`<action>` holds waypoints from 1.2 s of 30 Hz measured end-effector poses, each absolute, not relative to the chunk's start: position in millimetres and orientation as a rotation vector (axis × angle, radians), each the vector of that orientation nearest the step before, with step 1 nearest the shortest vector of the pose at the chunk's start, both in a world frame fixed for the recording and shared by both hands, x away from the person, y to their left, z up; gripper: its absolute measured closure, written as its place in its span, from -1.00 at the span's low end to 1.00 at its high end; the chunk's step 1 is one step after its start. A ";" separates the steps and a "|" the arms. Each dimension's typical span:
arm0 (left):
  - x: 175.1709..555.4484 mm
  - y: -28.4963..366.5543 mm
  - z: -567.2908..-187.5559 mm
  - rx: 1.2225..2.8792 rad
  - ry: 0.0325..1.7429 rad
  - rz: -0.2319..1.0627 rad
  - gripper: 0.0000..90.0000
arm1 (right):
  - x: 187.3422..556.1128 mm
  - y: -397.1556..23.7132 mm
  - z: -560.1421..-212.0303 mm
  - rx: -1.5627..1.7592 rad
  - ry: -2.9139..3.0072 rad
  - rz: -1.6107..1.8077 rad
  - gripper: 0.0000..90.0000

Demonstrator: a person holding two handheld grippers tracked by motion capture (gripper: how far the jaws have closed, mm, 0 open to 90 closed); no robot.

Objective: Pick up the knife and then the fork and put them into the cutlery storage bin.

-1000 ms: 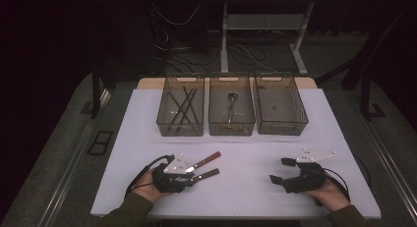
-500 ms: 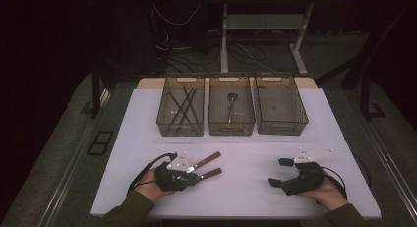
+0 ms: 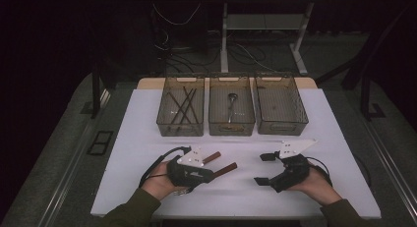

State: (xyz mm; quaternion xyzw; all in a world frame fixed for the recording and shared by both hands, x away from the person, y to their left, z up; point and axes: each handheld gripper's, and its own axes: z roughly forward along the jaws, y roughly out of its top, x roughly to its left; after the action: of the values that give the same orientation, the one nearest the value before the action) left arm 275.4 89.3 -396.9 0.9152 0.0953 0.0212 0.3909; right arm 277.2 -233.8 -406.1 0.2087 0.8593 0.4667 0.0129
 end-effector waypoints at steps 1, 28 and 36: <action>276.1 85.5 -394.5 2.325 0.228 0.052 0.71 | 278.2 -230.7 -403.6 0.625 2.683 1.465 -0.64; 285.2 43.0 -384.2 2.327 0.027 0.000 0.71 | 295.9 -188.3 -393.9 0.293 2.944 1.457 0.66; 286.3 47.3 -387.6 2.288 0.033 0.026 0.62 | 296.0 -188.7 -392.2 0.355 2.952 1.463 0.68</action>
State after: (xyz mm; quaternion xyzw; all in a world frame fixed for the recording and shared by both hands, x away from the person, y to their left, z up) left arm 286.3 47.3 -387.6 0.9101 0.0131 0.0103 0.4140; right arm 296.0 -188.7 -392.2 0.1067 0.8875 0.4400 -0.0859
